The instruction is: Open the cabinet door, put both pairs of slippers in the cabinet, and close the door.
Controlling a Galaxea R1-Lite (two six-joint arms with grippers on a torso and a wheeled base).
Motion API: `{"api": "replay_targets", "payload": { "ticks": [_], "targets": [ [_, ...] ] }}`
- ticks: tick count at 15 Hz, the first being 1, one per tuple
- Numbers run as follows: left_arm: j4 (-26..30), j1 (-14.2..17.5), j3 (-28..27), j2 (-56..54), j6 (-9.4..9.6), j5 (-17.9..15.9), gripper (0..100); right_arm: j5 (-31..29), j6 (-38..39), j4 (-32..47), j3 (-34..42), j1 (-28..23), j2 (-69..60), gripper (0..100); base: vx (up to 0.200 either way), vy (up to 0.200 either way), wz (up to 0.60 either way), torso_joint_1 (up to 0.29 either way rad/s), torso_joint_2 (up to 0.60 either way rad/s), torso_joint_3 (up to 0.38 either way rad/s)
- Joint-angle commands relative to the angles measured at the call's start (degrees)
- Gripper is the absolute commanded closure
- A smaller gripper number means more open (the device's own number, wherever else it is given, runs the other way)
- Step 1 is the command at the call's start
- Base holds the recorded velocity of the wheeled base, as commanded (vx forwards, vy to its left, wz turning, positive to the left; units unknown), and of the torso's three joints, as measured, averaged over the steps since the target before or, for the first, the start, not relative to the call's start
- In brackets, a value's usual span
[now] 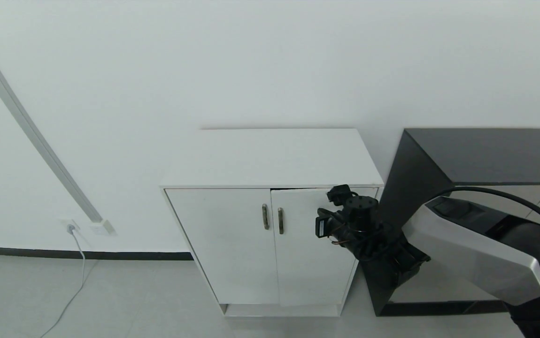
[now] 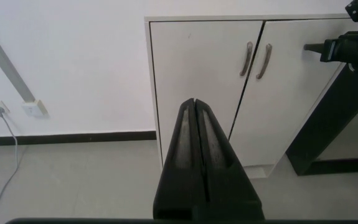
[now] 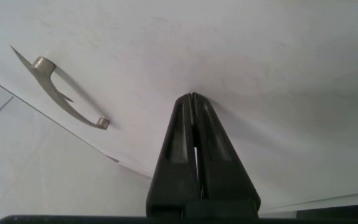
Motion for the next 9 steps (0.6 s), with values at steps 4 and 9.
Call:
{"api": "replay_targets", "payload": {
  "ticks": [4,9],
  "targets": [
    [0.0,0.0,0.0,0.0,-0.03,0.0,100,0.0,0.0,1.3,-2.1,-0.8,0.8,100,0.0,0.0,0.0,0.0,0.0,0.0],
    [0.0,0.0,0.0,0.0,-0.03,0.0,100,-0.1,-0.2,1.3,-2.9,-1.6,1.1,100,0.0,0.0,0.0,0.0,0.0,0.0]
  ]
}}
